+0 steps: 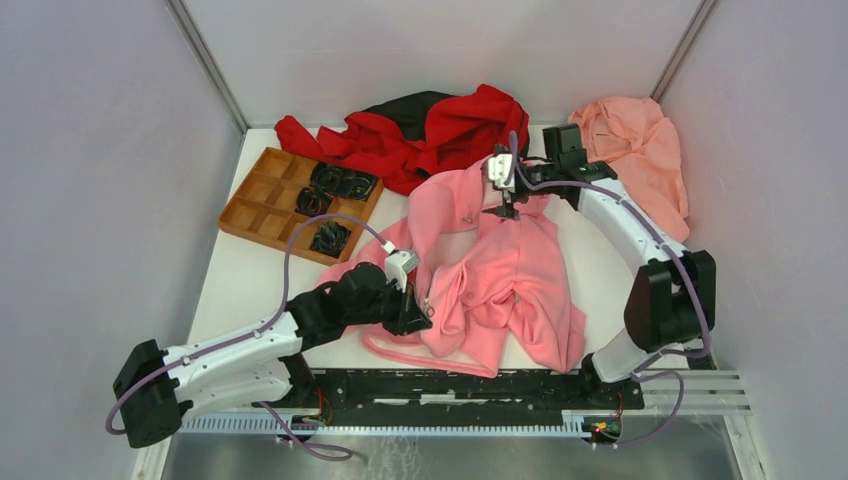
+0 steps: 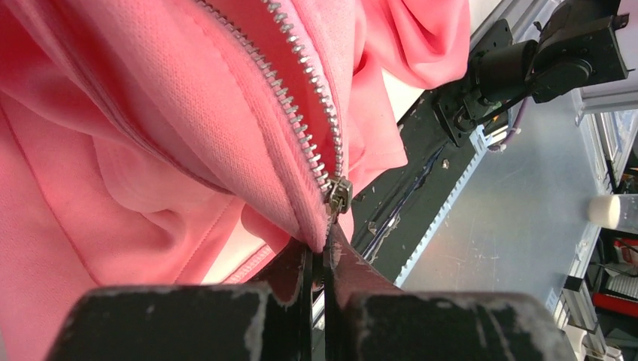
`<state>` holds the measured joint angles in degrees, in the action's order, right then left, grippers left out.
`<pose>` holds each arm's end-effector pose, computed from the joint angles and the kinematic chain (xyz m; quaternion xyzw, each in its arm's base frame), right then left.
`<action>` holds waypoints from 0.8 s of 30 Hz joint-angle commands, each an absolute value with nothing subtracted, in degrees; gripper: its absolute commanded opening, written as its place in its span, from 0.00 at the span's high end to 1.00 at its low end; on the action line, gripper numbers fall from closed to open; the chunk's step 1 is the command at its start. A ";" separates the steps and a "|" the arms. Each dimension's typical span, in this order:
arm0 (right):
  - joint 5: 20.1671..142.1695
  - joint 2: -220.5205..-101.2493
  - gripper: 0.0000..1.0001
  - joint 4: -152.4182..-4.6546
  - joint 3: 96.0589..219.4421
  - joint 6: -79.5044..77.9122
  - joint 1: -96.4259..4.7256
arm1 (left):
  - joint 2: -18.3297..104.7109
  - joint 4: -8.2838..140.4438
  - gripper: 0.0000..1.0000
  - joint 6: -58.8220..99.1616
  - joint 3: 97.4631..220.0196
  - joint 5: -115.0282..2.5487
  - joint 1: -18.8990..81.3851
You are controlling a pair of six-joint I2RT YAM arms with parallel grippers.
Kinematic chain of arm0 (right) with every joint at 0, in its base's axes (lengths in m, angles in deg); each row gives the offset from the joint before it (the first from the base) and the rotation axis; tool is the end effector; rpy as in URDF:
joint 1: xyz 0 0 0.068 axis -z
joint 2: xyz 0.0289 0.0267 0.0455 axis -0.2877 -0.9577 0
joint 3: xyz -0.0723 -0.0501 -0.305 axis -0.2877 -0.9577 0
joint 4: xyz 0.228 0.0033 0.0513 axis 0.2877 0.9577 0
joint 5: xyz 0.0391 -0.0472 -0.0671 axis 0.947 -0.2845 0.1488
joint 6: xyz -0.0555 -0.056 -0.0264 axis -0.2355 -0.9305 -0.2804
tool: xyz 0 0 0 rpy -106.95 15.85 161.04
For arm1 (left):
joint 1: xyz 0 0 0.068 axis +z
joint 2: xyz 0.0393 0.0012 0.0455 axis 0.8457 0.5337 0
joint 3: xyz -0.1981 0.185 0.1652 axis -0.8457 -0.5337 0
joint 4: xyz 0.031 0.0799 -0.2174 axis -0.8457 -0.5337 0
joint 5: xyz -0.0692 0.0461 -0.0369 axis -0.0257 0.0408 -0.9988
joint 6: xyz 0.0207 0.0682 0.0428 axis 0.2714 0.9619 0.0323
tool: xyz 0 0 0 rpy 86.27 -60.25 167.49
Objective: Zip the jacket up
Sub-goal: Adjust the jacket at the center of the board.
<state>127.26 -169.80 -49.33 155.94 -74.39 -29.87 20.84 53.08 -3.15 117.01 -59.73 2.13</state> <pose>0.3027 0.1307 0.3370 -0.6610 0.5251 0.2231 0.4874 0.0874 -0.1539 0.2537 0.2052 0.8533 -0.3979 0.2673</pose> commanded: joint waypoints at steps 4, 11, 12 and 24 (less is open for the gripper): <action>118.70 -177.27 0.02 -52.26 160.53 -78.42 -39.47 | 20.71 52.03 0.98 -3.09 115.11 -64.59 2.20; 109.27 -181.09 0.07 -58.65 154.88 -78.87 -46.23 | 19.71 51.58 0.98 -3.49 115.17 -64.51 2.22; 108.43 -181.70 0.08 -60.77 154.85 -77.72 -46.62 | 19.58 51.47 0.98 -3.42 115.41 -64.49 2.22; 106.45 -181.40 1.00 -65.28 163.61 -69.23 -48.41 | 18.28 37.64 0.98 0.08 122.60 -56.71 2.30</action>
<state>109.89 -185.52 -62.33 158.41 -72.32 -48.14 19.99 46.61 -3.10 117.03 -60.62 2.17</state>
